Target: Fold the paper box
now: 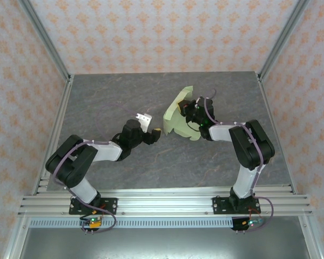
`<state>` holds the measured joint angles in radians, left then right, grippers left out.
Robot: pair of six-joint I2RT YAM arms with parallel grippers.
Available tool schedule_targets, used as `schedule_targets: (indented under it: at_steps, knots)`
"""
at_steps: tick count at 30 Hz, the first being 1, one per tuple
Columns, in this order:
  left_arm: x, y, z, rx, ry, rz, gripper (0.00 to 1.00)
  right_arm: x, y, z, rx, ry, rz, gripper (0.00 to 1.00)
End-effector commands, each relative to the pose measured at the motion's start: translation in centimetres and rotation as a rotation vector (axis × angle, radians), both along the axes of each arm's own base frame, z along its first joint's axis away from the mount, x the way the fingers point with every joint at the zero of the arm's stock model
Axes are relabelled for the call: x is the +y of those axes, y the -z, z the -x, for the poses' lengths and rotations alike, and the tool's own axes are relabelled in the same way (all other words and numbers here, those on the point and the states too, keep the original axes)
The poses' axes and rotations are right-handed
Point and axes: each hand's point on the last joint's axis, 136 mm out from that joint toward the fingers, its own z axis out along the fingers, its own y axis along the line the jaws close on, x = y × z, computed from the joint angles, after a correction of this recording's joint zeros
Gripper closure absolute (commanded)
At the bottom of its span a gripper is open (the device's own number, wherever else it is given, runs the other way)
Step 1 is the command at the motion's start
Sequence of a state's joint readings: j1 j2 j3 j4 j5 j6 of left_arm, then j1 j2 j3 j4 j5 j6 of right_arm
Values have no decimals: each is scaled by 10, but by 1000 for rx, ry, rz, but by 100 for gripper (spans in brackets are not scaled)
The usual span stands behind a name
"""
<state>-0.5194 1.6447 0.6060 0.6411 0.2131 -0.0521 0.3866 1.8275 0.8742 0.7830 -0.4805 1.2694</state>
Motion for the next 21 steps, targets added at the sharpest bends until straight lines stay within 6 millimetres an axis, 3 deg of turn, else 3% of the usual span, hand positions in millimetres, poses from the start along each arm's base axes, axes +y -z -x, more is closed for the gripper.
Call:
schedule_targets:
  at_steps: [1, 6, 11, 21]
  knots:
    - [-13, -16, -13, -77, 39, -10, 30, 5, -1, 2, -42, -17, 0, 100]
    - [-36, -11, -20, -91, 109, -51, 33, 8, 7, 3, -26, -13, -10, 100]
    - [-45, -4, -29, -81, 99, -69, 37, 12, 12, 5, -15, -14, -23, 100]
    - [-65, -2, -27, -84, 128, -70, 38, 17, 25, 15, 11, 20, -58, 100]
